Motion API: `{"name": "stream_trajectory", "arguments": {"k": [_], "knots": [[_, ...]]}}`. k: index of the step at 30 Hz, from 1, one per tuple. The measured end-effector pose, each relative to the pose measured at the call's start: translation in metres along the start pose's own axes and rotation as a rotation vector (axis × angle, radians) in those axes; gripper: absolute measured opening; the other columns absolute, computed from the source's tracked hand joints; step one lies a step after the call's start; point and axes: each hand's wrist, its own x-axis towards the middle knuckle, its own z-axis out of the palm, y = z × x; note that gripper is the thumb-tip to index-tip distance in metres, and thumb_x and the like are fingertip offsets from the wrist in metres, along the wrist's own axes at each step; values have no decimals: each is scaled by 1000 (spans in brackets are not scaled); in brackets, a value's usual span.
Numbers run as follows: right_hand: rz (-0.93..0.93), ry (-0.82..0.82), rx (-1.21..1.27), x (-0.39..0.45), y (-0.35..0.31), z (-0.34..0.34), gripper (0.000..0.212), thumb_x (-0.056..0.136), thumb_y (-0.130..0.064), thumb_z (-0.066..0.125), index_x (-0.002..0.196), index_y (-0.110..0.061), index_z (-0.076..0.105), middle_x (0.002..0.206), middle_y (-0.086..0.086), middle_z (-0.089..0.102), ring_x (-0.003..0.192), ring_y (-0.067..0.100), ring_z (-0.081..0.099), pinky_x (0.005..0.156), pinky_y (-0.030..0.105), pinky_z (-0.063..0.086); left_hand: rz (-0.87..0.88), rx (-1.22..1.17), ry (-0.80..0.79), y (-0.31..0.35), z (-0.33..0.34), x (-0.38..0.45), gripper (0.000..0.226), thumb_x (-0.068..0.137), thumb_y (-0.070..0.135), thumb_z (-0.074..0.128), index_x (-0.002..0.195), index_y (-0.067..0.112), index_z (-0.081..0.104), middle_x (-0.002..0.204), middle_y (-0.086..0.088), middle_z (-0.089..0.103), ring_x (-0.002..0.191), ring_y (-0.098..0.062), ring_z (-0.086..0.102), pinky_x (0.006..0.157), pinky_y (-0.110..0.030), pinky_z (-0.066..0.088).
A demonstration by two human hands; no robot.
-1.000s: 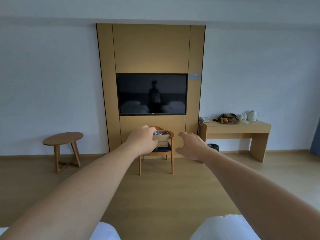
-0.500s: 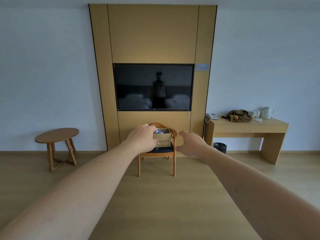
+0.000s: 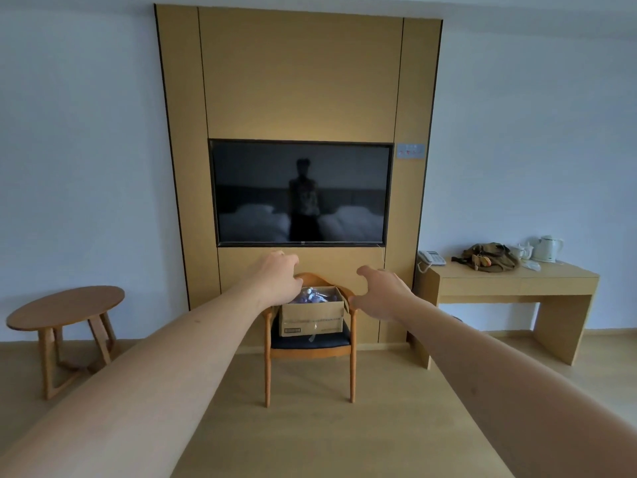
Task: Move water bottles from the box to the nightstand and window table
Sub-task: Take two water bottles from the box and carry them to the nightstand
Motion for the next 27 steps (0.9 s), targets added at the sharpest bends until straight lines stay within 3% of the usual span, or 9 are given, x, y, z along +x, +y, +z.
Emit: {"name": "stream_trajectory", "arguments": {"k": [3, 6, 10, 13, 18, 22, 27], "knots": [[18, -38, 1, 45, 12, 25, 50, 92, -32, 70, 136, -21, 51, 117, 3, 60, 86, 16, 48, 58, 16, 33, 6, -7, -72, -21, 32, 38, 34, 96, 31, 64, 127, 19, 61, 124, -3, 58, 98, -21, 63, 82, -40, 61], [27, -72, 1, 89, 29, 53, 55, 91, -35, 71, 140, -22, 49, 122, 3, 60, 87, 16, 47, 58, 15, 30, 20, 6, -109, -39, 65, 76, 30, 97, 31, 64, 124, 20, 62, 116, -1, 57, 88, -18, 63, 77, -37, 62], [17, -98, 20, 154, 58, 86, 58, 91, -36, 71, 142, -21, 48, 113, 0, 57, 87, 14, 49, 64, 19, 40, 0, 10, -131, -60, 110, 131, 29, 96, 30, 64, 123, 19, 62, 113, 0, 56, 89, -20, 64, 78, -40, 62], [6, -108, 35, 208, 86, 108, 61, 92, -35, 70, 145, -21, 45, 127, 7, 59, 96, 17, 51, 76, 28, 45, -25, 20, -132, -74, 148, 177, 21, 96, 30, 65, 115, 21, 63, 106, 3, 56, 86, -17, 63, 77, -38, 62], [-15, -143, 55, 313, 125, 116, 57, 93, -32, 69, 143, -19, 47, 121, 5, 58, 94, 20, 54, 71, 26, 46, -69, 104, -164, -87, 191, 268, 24, 96, 30, 64, 119, 21, 61, 113, 1, 57, 89, -18, 62, 79, -39, 61], [-31, -113, 77, 393, 146, 117, 60, 93, -31, 68, 147, -19, 45, 135, 10, 60, 100, 25, 57, 72, 26, 48, -81, 90, -132, -91, 214, 342, 33, 96, 31, 66, 127, 18, 61, 120, -2, 59, 100, -21, 62, 84, -36, 59], [3, -180, 87, 461, 174, 146, 55, 92, -30, 69, 142, -18, 49, 128, 10, 63, 103, 26, 59, 82, 34, 52, -65, 81, -183, -105, 258, 406, 31, 96, 31, 66, 125, 20, 62, 113, 2, 58, 94, -18, 61, 84, -38, 60]]}}
